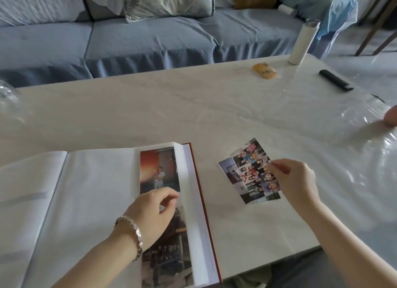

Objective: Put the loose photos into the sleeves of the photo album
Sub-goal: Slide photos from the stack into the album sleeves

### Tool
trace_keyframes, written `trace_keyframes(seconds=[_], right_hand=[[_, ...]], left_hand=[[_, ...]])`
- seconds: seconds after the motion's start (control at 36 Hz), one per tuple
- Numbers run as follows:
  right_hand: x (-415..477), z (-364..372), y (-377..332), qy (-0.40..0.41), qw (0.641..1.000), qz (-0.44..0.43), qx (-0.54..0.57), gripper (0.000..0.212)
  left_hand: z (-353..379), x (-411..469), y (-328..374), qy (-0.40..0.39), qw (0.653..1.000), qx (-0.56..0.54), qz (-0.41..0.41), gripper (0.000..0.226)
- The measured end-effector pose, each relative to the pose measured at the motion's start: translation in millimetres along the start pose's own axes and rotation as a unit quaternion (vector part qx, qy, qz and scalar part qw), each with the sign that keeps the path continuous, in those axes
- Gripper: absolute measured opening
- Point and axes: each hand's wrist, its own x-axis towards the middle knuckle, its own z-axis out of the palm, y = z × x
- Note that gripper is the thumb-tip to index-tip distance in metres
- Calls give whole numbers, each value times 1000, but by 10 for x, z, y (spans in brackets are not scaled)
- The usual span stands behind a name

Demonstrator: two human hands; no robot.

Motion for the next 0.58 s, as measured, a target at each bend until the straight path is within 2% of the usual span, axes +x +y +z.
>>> trace_keyframes(seconds=[0.08, 0.14, 0.19, 0.28, 0.36, 0.42, 0.44, 0.53, 0.58], right_hand=[[-18, -44, -154, -13, 989, 53, 139, 4], [-103, -22, -347, -52, 952, 122, 276, 5], [-246, 62, -570, -93, 908, 166, 374, 6], [-500, 260, -883, -156, 860, 186, 449, 7], [-752, 495, -1137, -212, 852, 161, 450, 11], [-903, 672, -1290, -246, 851, 135, 443, 13], [-971, 761, -1361, -263, 851, 125, 437, 14], [-1125, 1044, -1525, -296, 880, 60, 367, 12], [-1203, 1254, -1592, -310, 900, 8, 306, 5]], left_hand=[[15, 12, 78, 1, 998, -64, -9, 14], [22, 26, 105, -8, 990, -138, -28, 14], [-8, 23, 147, -34, 969, -237, -63, 16], [-85, -22, 191, -71, 915, -380, -116, 39], [-160, -89, 141, -29, 881, -447, -153, 44], [-192, -121, 25, 51, 858, -478, -183, 38], [-210, -135, -53, 97, 834, -505, -199, 29], [-331, -192, -305, 210, 754, -575, -237, 15], [-444, -253, -518, 277, 729, -577, -241, 12]])
